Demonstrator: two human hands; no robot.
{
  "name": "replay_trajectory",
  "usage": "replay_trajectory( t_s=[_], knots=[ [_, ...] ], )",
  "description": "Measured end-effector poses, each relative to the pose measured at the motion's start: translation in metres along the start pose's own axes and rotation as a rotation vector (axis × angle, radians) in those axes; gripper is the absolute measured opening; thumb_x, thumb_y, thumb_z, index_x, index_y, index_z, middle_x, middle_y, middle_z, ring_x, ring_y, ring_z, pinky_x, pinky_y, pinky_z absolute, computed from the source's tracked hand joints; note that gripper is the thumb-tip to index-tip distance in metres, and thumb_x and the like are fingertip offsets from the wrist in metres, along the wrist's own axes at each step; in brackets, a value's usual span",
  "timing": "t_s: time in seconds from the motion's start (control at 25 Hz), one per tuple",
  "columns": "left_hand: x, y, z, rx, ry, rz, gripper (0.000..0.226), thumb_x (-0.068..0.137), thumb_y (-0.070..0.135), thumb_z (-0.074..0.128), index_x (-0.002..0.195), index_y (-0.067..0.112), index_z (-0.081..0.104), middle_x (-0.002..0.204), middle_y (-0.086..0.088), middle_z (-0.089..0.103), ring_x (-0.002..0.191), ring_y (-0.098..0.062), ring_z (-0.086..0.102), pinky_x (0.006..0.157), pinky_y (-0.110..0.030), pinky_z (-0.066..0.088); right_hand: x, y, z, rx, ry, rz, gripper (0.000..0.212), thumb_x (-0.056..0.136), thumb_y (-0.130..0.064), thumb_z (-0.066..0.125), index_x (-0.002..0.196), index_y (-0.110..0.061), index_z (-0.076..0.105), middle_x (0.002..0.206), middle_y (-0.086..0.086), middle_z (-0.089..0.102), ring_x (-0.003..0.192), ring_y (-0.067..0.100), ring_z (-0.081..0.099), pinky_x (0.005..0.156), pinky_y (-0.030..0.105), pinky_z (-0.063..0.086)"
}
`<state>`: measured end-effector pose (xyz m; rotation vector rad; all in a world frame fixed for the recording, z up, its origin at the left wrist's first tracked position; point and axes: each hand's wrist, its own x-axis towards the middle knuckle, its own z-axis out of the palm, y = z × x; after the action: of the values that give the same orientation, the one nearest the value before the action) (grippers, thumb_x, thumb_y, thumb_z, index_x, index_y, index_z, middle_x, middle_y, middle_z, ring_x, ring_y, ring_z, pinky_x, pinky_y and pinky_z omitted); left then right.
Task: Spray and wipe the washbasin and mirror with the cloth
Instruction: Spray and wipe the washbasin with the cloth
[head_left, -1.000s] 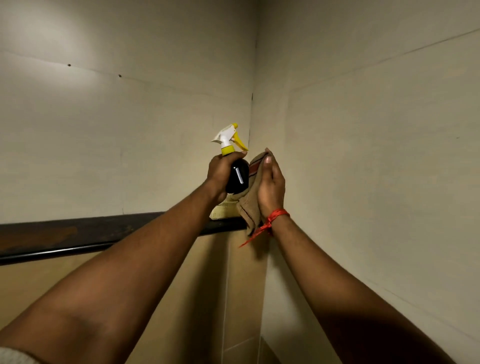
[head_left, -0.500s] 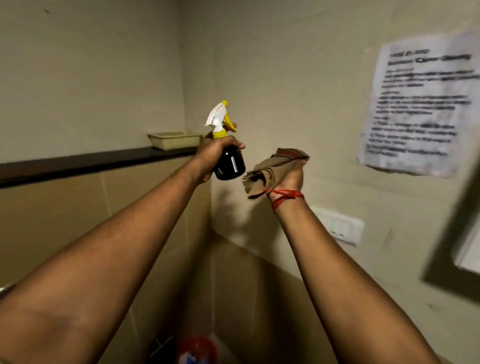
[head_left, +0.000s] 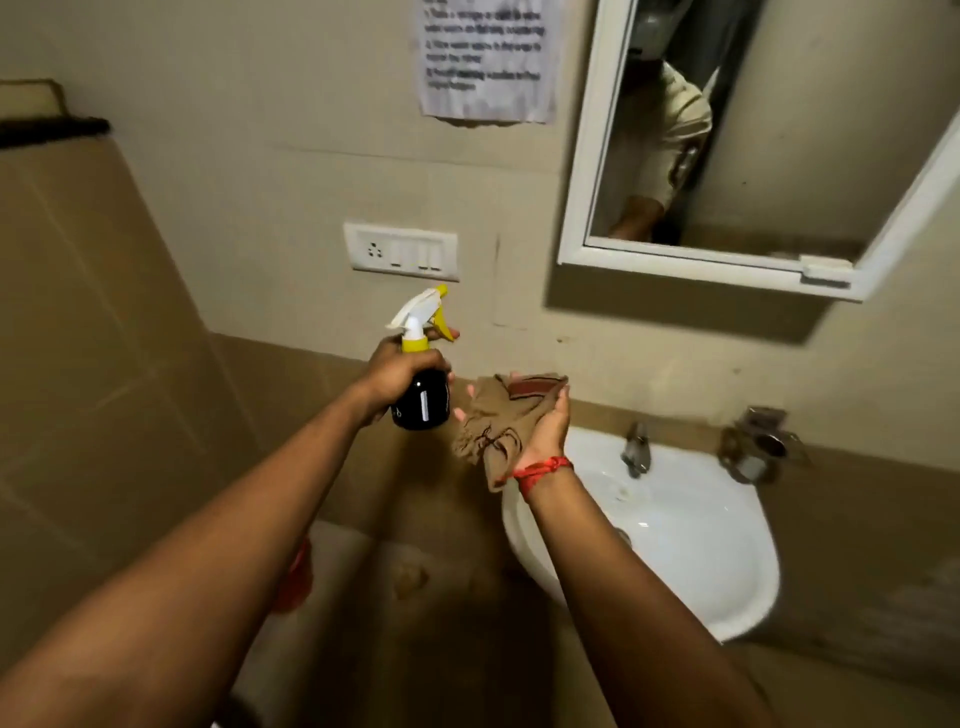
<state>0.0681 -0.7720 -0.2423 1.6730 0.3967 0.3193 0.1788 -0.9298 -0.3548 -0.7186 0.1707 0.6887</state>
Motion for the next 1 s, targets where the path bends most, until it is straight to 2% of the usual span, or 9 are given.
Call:
replay_trajectory(
  t_s=[0.08, 0.2, 0.28, 0.4, 0.52, 0.6, 0.68, 0.84, 1.0],
  knots=[
    [0.001, -0.027, 0.047, 0.06, -0.058, -0.049, 0.024, 0.084, 0.005, 0.07, 0.101, 0.021, 0.075, 0.081, -0.016, 0.074, 0.073, -0.031, 0.072, 0.079, -0.041, 0.059, -0.012, -0.034, -0.028, -0.032, 0.037, -0.076, 0.107, 0.055, -0.085, 0.06, 0.134, -0.013, 0.059, 0.136, 0.024, 0.058, 0.123, 0.042, 0.057, 0.111, 0.061, 0.034],
    [0.008, -0.062, 0.101, 0.113, -0.117, -0.143, 0.023, 0.079, 0.036, 0.081, 0.087, 0.016, 0.073, 0.078, -0.013, 0.075, 0.071, -0.025, 0.071, 0.085, -0.047, 0.057, -0.019, -0.101, -0.074, -0.066, 0.069, -0.131, 0.106, 0.052, -0.095, 0.043, 0.105, -0.006, 0.064, 0.091, 0.023, 0.069, 0.087, 0.038, 0.067, 0.089, 0.056, 0.052],
    [0.014, -0.09, 0.132, 0.162, -0.145, -0.179, 0.027, 0.076, 0.047, 0.082, 0.08, 0.023, 0.071, 0.078, -0.008, 0.075, 0.076, -0.025, 0.071, 0.09, -0.05, 0.057, -0.017, -0.135, -0.115, -0.119, 0.056, -0.103, 0.095, 0.063, -0.09, 0.048, 0.103, -0.006, 0.062, 0.097, 0.021, 0.065, 0.088, 0.037, 0.064, 0.086, 0.052, 0.054],
    [0.02, -0.132, 0.17, 0.186, -0.186, -0.198, 0.013, 0.085, 0.031, 0.079, 0.086, 0.022, 0.07, 0.08, -0.008, 0.076, 0.072, -0.025, 0.073, 0.084, -0.045, 0.058, 0.007, -0.162, -0.163, -0.157, 0.085, -0.106, 0.061, 0.082, -0.071, 0.051, 0.091, -0.012, 0.063, 0.088, 0.013, 0.06, 0.075, 0.029, 0.059, 0.069, 0.034, 0.05],
    [0.029, -0.161, 0.193, 0.229, -0.189, -0.337, 0.022, 0.087, 0.034, 0.074, 0.089, 0.013, 0.073, 0.082, -0.012, 0.08, 0.069, -0.023, 0.072, 0.081, -0.039, 0.057, 0.02, -0.154, -0.203, -0.26, 0.105, -0.03, 0.051, 0.072, -0.072, 0.063, 0.076, -0.022, 0.054, 0.057, 0.0, 0.054, 0.045, 0.018, 0.05, 0.057, 0.024, 0.035],
    [0.042, -0.179, 0.202, 0.246, -0.212, -0.388, 0.03, 0.087, 0.041, 0.073, 0.089, 0.011, 0.074, 0.078, -0.009, 0.08, 0.065, -0.016, 0.071, 0.074, -0.032, 0.055, 0.029, -0.139, -0.231, -0.422, 0.226, -0.066, 0.044, 0.062, -0.055, 0.082, 0.069, -0.021, 0.055, 0.043, -0.003, 0.057, 0.034, 0.013, 0.053, 0.06, 0.025, 0.041],
    [0.054, -0.2, 0.207, 0.278, -0.26, -0.4, 0.035, 0.086, 0.046, 0.073, 0.089, 0.012, 0.074, 0.074, -0.004, 0.08, 0.067, -0.012, 0.072, 0.072, -0.029, 0.054, 0.043, -0.122, -0.236, -0.409, 0.331, -0.129, 0.028, 0.085, -0.034, 0.065, 0.071, -0.014, 0.052, 0.051, 0.003, 0.059, 0.037, 0.012, 0.054, 0.066, 0.035, 0.05],
    [0.062, -0.235, 0.208, 0.351, -0.242, -0.397, 0.046, 0.084, 0.056, 0.072, 0.085, 0.01, 0.077, 0.063, 0.006, 0.076, 0.062, 0.0, 0.068, 0.063, -0.017, 0.05, 0.074, -0.1, -0.207, -0.359, 0.5, -0.455, 0.037, 0.087, -0.054, 0.055, 0.101, -0.019, 0.057, 0.089, 0.006, 0.063, 0.069, 0.012, 0.056, 0.063, 0.031, 0.043],
    [0.064, -0.258, 0.189, 0.362, -0.167, -0.36, 0.032, 0.088, 0.047, 0.072, 0.092, 0.015, 0.072, 0.068, 0.001, 0.077, 0.061, -0.007, 0.069, 0.059, -0.02, 0.051, 0.092, -0.076, -0.182, -0.928, 0.607, -0.946, 0.022, 0.104, -0.035, 0.042, 0.114, -0.021, 0.055, 0.109, 0.003, 0.063, 0.101, 0.013, 0.061, 0.092, 0.03, 0.049]
  ],
)
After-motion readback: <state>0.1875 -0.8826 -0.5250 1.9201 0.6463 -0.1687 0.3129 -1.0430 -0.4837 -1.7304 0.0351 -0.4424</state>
